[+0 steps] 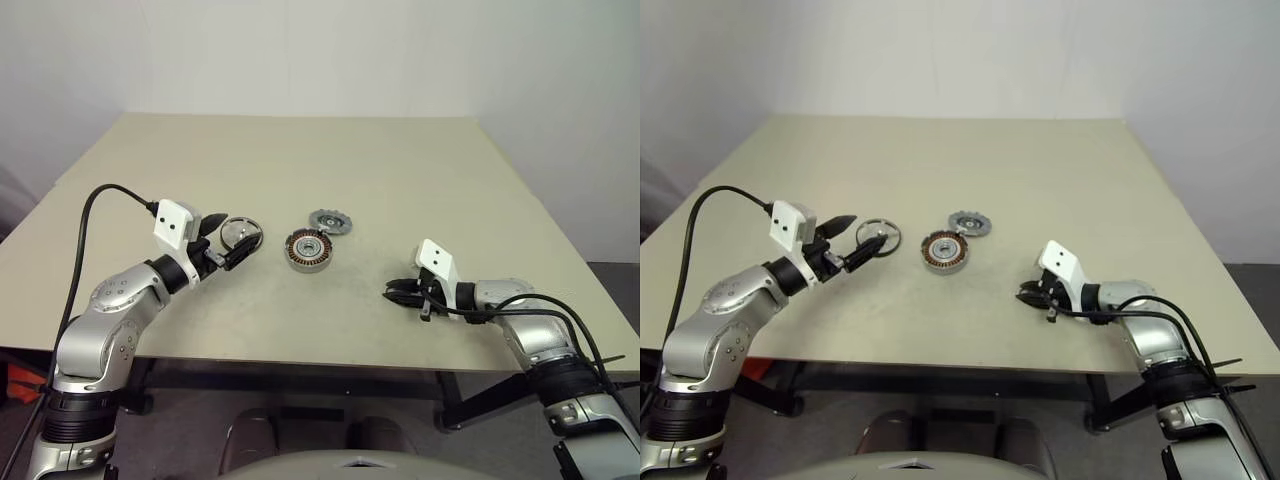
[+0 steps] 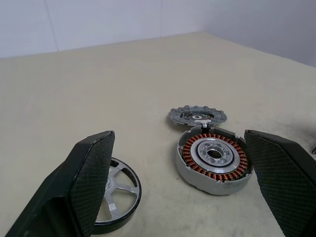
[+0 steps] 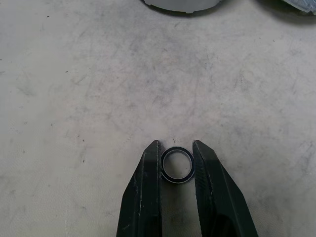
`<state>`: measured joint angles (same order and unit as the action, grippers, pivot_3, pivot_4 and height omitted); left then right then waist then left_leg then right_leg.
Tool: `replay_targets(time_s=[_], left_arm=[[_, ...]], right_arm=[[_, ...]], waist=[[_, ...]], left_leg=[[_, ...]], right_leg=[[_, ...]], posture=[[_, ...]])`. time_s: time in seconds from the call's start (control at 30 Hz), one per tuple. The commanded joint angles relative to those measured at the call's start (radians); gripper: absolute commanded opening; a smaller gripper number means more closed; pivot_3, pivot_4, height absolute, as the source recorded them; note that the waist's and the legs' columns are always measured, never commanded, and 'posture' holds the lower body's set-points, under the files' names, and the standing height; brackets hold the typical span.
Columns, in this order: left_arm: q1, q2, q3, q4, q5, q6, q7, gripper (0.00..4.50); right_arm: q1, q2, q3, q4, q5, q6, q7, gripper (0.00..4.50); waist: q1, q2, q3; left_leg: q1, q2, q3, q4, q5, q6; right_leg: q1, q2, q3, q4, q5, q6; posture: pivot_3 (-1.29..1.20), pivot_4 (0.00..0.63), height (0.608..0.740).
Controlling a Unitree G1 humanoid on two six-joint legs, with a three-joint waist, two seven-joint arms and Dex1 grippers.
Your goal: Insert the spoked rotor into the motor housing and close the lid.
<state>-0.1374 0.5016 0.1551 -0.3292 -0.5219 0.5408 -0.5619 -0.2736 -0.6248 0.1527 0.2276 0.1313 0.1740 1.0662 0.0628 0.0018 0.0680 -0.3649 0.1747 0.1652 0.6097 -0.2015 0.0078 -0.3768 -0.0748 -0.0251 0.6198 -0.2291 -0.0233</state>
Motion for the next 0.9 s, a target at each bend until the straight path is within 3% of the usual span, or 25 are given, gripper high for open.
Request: replay_targets(time_s=[0.03, 0.23, 0.53, 0.9], left_arm=[[-0.017, 0.010, 0.023, -0.020, 0.002, -0.023, -0.001, 4.50], [-0.016, 0.008, 0.023, -0.020, 0.001, -0.022, 0.000, 4.50], [-0.013, -0.004, 0.018, -0.025, -0.001, -0.017, 0.011, 4.50], [-0.002, 0.006, 0.039, -0.035, -0.017, 0.021, 0.034, 4.50]], right_arm=[[-0.019, 0.006, 0.012, 0.016, -0.020, 0.016, -0.014, 0.68], [-0.036, 0.026, -0.045, -0.027, 0.041, 0.045, -0.026, 0.61], [-0.190, 0.170, -0.101, -0.080, 0.126, 0.211, -0.170, 0.61], [-0.332, 0.301, 0.021, 0.061, 0.081, 0.236, -0.147, 0.61]], waist=[[0.000, 0.000, 0.000], [-0.005, 0.000, 0.000], [-0.017, 0.000, 0.000], [-0.015, 0.000, 0.000]], left_leg=[[0.000, 0.000, 0.000, 0.000, 0.000, 0.000], [-0.001, 0.000, 0.000, 0.000, 0.000, 0.000], [-0.008, -0.001, 0.000, -0.003, 0.000, -0.001], [-0.013, -0.001, 0.001, -0.007, 0.001, -0.001]], right_leg=[[0.000, 0.000, 0.000, 0.000, 0.000, 0.000], [-0.001, 0.000, 0.000, 0.000, 0.000, 0.000], [-0.010, 0.000, 0.000, 0.001, 0.004, -0.007], [-0.015, 0.000, -0.001, 0.000, 0.003, -0.009]], posture=[[0.00, 0.000, 0.740], [0.00, 0.000, 0.740], [0.00, 0.000, 0.740], [0.00, 0.000, 0.740]])
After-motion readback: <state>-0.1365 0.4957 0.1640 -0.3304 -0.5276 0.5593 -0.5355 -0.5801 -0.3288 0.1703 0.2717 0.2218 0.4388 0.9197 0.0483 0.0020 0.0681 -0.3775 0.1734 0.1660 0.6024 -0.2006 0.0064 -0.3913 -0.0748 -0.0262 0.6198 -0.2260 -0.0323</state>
